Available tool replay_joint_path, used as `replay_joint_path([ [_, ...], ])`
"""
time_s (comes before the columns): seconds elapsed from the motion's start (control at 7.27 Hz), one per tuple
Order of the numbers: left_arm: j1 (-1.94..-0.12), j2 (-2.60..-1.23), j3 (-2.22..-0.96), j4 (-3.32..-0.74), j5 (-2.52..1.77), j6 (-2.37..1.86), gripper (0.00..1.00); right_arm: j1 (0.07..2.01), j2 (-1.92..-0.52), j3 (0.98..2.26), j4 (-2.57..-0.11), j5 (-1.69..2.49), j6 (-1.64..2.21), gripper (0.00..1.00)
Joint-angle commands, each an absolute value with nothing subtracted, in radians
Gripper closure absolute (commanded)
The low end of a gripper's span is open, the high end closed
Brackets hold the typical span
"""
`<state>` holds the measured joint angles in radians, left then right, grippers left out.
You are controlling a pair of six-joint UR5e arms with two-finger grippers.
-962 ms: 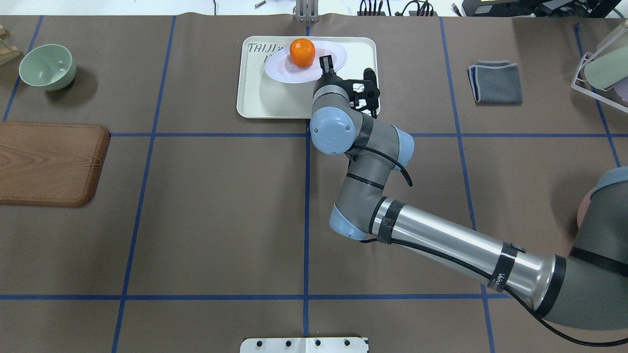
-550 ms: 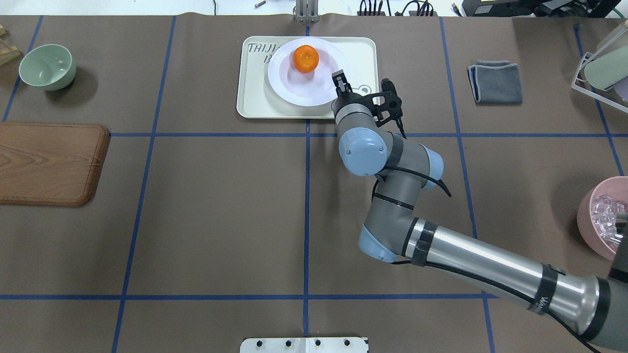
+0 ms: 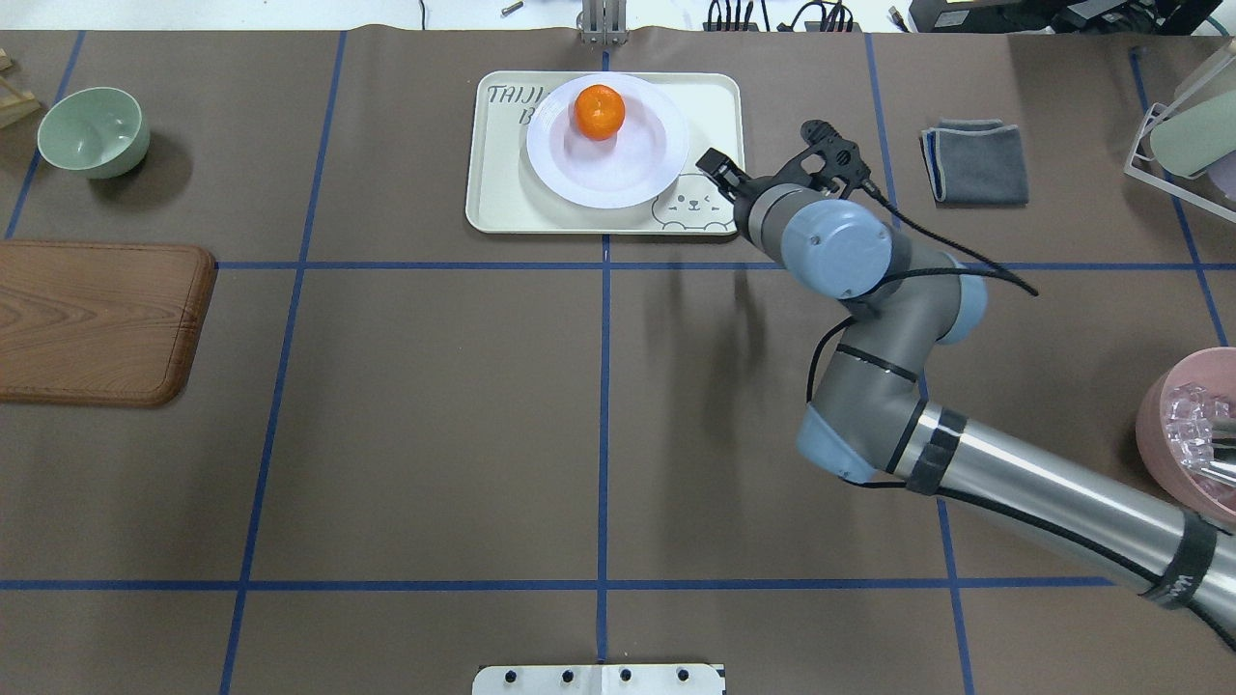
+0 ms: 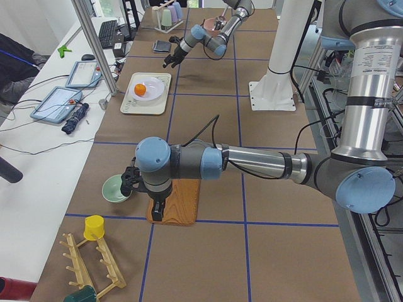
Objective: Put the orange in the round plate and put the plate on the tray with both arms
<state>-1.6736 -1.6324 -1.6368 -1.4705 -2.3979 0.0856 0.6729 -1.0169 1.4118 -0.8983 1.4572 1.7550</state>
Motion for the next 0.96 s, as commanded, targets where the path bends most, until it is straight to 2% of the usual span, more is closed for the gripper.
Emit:
replay_joint_path([
  [0.0, -1.672, -1.632, -1.637, -1.471, -2.399, 0.09, 0.01, 0.901, -1.165, 1.459, -0.899, 1.848, 1.353, 0.0],
  [0.41, -1.672, -1.632, -1.637, -1.473, -2.398, 0.092, 0.01, 1.241, -1.391, 1.454, -0.902, 2.188, 0.716, 0.0],
  [0.83, -1.672, -1.632, -1.637, -1.473, -2.396, 0.095, 0.01, 1.448, -1.466, 1.463, -1.137, 2.247, 0.233, 0.0],
])
